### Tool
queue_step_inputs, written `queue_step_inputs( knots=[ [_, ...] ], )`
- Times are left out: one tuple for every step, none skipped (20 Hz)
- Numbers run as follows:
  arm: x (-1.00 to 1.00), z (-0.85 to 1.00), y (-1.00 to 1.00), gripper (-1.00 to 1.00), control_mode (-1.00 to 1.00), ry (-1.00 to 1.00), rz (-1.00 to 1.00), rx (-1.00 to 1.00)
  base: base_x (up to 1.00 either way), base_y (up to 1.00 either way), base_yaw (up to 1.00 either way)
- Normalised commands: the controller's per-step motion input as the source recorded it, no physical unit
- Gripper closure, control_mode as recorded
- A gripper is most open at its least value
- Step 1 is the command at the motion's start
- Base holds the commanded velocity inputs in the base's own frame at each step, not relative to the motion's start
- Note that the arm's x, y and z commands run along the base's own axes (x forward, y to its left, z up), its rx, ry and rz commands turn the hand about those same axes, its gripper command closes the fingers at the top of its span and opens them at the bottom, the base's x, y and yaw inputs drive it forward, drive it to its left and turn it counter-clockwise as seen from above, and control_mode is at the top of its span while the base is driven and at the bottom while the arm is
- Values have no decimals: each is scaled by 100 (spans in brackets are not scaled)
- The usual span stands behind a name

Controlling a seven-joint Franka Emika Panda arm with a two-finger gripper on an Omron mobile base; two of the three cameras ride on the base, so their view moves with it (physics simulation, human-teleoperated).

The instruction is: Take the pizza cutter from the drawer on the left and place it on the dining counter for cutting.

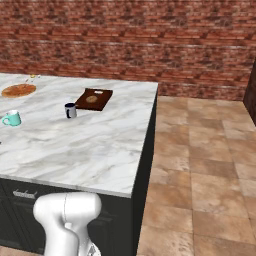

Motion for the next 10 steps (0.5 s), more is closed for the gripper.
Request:
queue_step_inputs(
  knots=[
    [-47, -27, 38, -100, -100, -13, 0, 0, 0, 0, 0],
    [-44, -28, 40, -100, -100, -7, 0, 0, 0, 0, 0],
    [-42, -28, 41, -100, -100, -4, 0, 0, 0, 0, 0],
    [-42, -29, 36, -100, -100, -3, 0, 0, 0, 0, 0],
    [-40, -28, 32, -100, -100, -2, 0, 0, 0, 0, 0],
    [-35, -29, 25, -100, -100, 0, 0, 0, 0, 0, 0],
    [-29, -34, 26, -100, -100, 0, 0, 0, 0, 0, 0],
    [-23, -40, 24, -100, -100, 0, 0, 0, 0, 0, 0],
    [-17, -51, 19, -100, -100, 0, 1, 0, 0, 0, 0],
    [-8, -59, 8, -100, -100, 0, 5, 0, 0, 0, 0]
  ],
)
